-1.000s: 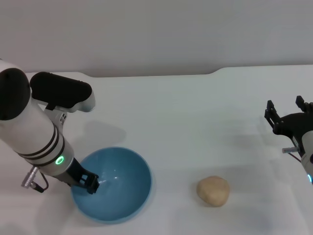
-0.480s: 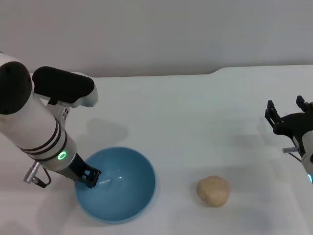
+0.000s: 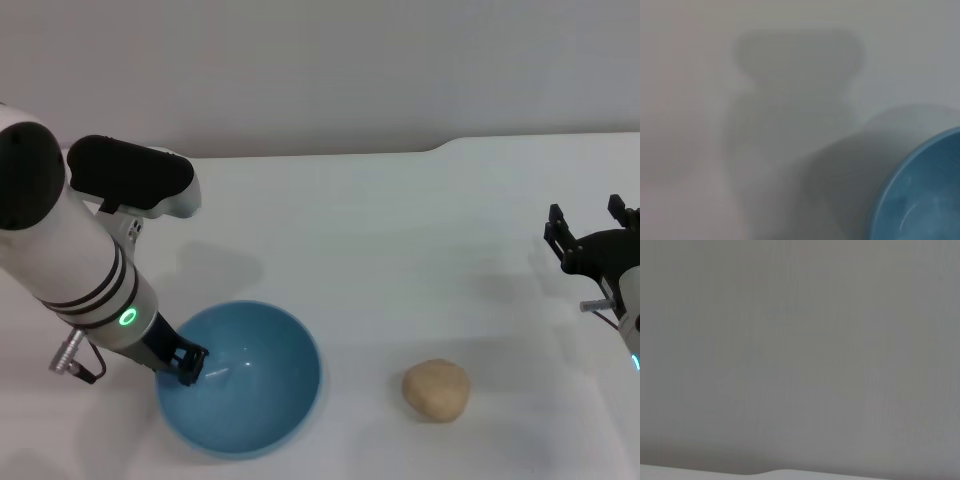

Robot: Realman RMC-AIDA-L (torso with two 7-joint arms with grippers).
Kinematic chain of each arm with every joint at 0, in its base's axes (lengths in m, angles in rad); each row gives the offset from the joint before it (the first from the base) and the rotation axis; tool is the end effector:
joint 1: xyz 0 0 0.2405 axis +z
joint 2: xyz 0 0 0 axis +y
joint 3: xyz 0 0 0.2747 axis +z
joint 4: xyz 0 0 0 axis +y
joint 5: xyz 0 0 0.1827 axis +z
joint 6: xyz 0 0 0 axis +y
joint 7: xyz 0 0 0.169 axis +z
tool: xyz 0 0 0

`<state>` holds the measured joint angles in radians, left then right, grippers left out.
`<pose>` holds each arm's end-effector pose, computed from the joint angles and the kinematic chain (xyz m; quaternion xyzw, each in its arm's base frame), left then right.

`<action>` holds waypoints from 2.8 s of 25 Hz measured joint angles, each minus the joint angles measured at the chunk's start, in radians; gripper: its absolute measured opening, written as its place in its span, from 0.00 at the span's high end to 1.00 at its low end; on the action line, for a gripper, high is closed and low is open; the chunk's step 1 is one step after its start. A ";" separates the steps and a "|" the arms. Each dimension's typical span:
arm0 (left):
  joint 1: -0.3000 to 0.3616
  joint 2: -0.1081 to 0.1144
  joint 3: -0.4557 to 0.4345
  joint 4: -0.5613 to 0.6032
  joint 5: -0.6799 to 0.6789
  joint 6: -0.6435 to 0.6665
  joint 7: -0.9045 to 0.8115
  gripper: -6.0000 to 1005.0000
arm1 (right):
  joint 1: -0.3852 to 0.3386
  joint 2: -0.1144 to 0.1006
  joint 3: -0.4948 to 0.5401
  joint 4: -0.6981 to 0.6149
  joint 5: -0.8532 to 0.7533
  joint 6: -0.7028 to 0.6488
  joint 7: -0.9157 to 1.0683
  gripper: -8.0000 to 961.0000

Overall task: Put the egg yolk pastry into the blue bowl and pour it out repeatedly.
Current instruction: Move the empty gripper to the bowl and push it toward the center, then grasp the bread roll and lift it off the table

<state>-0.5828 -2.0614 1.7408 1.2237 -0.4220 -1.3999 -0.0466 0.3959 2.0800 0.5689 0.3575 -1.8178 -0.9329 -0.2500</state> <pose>-0.2508 0.3252 -0.0714 -0.8000 -0.4872 0.2438 0.2514 0.3385 0.3377 -0.0510 -0.7095 0.2774 0.1739 0.6240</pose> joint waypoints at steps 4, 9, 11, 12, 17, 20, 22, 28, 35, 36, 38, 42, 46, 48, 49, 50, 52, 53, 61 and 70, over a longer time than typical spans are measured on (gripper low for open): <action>-0.009 0.001 -0.010 -0.014 -0.027 -0.008 0.026 0.85 | 0.000 0.000 0.000 0.000 0.000 0.000 0.000 0.28; -0.009 0.001 -0.008 -0.011 -0.039 0.001 0.038 0.88 | 0.000 0.000 0.000 -0.002 0.000 -0.001 0.000 0.27; -0.011 0.001 -0.007 -0.012 -0.039 0.001 0.039 0.89 | 0.000 0.000 0.000 -0.002 0.000 -0.001 0.000 0.27; -0.011 0.001 -0.006 -0.011 -0.038 0.001 0.039 0.90 | 0.000 0.000 0.000 -0.002 0.000 -0.001 0.000 0.27; -0.010 0.001 0.001 -0.009 -0.033 0.005 0.040 0.99 | 0.000 0.000 0.000 0.002 0.000 -0.001 0.000 0.27; -0.007 0.001 0.001 0.003 -0.031 0.010 0.048 0.99 | 0.000 0.000 0.000 0.016 0.000 -0.002 0.000 0.27; 0.002 0.001 -0.003 0.030 -0.029 0.016 0.051 1.00 | -0.001 -0.003 0.000 0.034 0.000 -0.002 0.000 0.27; 0.006 0.002 -0.017 0.068 -0.027 0.026 0.037 1.00 | -0.002 -0.015 0.001 0.113 0.000 0.012 0.001 0.27; 0.000 0.003 -0.059 0.069 -0.026 0.038 -0.018 1.00 | -0.010 -0.100 0.107 0.331 -0.008 0.262 -0.006 0.27; 0.001 0.003 -0.072 0.068 -0.027 0.037 -0.026 1.00 | -0.012 -0.118 0.131 0.371 -0.009 0.316 -0.007 0.27; 0.002 0.003 -0.098 0.062 -0.026 0.036 -0.039 1.00 | -0.014 -0.149 0.181 0.448 -0.015 0.447 -0.009 0.27; -0.002 0.003 -0.138 0.055 0.009 0.028 -0.063 1.00 | -0.026 -0.171 0.328 0.557 -0.116 0.714 -0.011 0.27; -0.012 0.003 -0.148 0.039 0.035 0.015 -0.079 1.00 | -0.077 -0.111 0.619 0.710 -0.354 1.087 -0.011 0.28; -0.014 0.003 -0.150 0.035 0.035 0.014 -0.079 1.00 | -0.090 -0.087 0.688 0.755 -0.418 1.196 -0.011 0.28; -0.022 0.003 -0.152 0.016 0.043 0.013 -0.080 1.00 | -0.104 -0.045 0.810 0.832 -0.506 1.373 -0.011 0.28; -0.023 0.004 -0.152 0.015 0.044 0.013 -0.080 1.00 | -0.104 -0.045 0.810 0.832 -0.506 1.373 -0.011 0.28; -0.029 0.004 -0.152 0.001 0.049 0.013 -0.080 0.99 | -0.101 -0.019 0.913 0.896 -0.561 1.544 -0.010 0.28; -0.034 0.004 -0.154 -0.010 0.050 0.013 -0.076 0.99 | -0.091 -0.011 0.956 0.926 -0.575 1.637 -0.002 0.28; -0.035 0.004 -0.160 -0.022 0.051 0.011 -0.068 0.99 | 0.036 -0.015 1.170 0.915 -0.574 2.068 0.035 0.28; -0.035 0.004 -0.166 -0.023 0.042 0.006 -0.033 0.99 | 0.128 -0.019 1.210 0.873 -0.573 2.265 -0.001 0.28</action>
<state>-0.6180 -2.0573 1.5745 1.2005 -0.3799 -1.3943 -0.0793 0.5234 2.0613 1.7791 1.2307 -2.3906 1.3321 -0.2505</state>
